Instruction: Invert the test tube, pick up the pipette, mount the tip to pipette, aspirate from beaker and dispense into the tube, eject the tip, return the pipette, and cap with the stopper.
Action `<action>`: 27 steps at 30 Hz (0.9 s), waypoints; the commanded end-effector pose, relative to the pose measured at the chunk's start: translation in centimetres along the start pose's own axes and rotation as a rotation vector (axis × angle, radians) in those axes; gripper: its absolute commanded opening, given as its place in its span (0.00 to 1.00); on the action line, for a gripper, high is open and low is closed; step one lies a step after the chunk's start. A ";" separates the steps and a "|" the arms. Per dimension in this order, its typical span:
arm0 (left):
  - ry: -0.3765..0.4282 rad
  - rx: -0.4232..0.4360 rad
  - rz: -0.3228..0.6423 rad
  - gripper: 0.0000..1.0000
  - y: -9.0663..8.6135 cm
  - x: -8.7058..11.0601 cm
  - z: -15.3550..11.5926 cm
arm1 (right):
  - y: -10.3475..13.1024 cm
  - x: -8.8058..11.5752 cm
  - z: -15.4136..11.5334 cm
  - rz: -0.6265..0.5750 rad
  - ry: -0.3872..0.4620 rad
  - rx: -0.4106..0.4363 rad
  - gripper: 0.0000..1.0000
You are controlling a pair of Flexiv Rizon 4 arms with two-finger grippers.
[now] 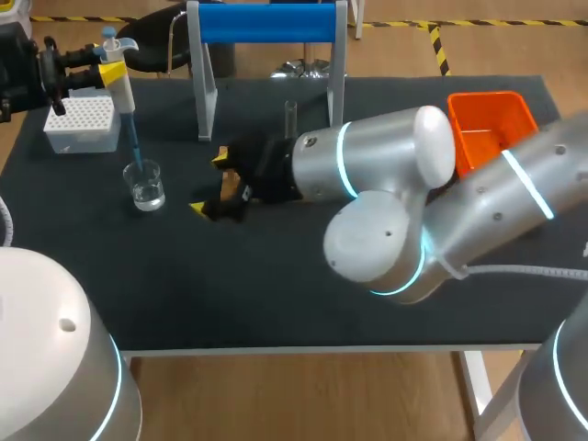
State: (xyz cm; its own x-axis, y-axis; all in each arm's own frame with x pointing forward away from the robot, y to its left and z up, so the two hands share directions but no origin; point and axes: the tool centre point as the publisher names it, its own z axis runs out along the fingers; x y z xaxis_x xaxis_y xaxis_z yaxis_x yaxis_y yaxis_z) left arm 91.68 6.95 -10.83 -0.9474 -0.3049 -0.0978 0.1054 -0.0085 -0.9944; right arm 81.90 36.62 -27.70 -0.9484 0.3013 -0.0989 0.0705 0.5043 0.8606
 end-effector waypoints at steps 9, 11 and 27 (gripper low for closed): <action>0.002 0.000 0.001 0.00 0.0 0.0 0.0 | -1.0 -0.3 4.8 0.018 -0.071 -0.005 1.00; 0.002 0.000 0.001 0.00 0.0 0.0 0.0 | -1.1 -0.3 5.1 0.022 -0.074 0.001 1.00; 0.002 0.000 0.001 0.00 0.0 0.0 0.0 | -1.9 -0.2 6.0 0.033 -0.088 0.019 1.00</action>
State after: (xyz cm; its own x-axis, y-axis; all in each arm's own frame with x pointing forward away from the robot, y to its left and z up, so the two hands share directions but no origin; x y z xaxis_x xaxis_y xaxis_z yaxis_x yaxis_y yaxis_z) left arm 91.68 6.94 -10.83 -0.9474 -0.3049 -0.0978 0.1055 -0.0086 -0.9944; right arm 84.02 40.12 -31.93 -0.9194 0.3782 -0.1083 0.1088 0.5088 0.8540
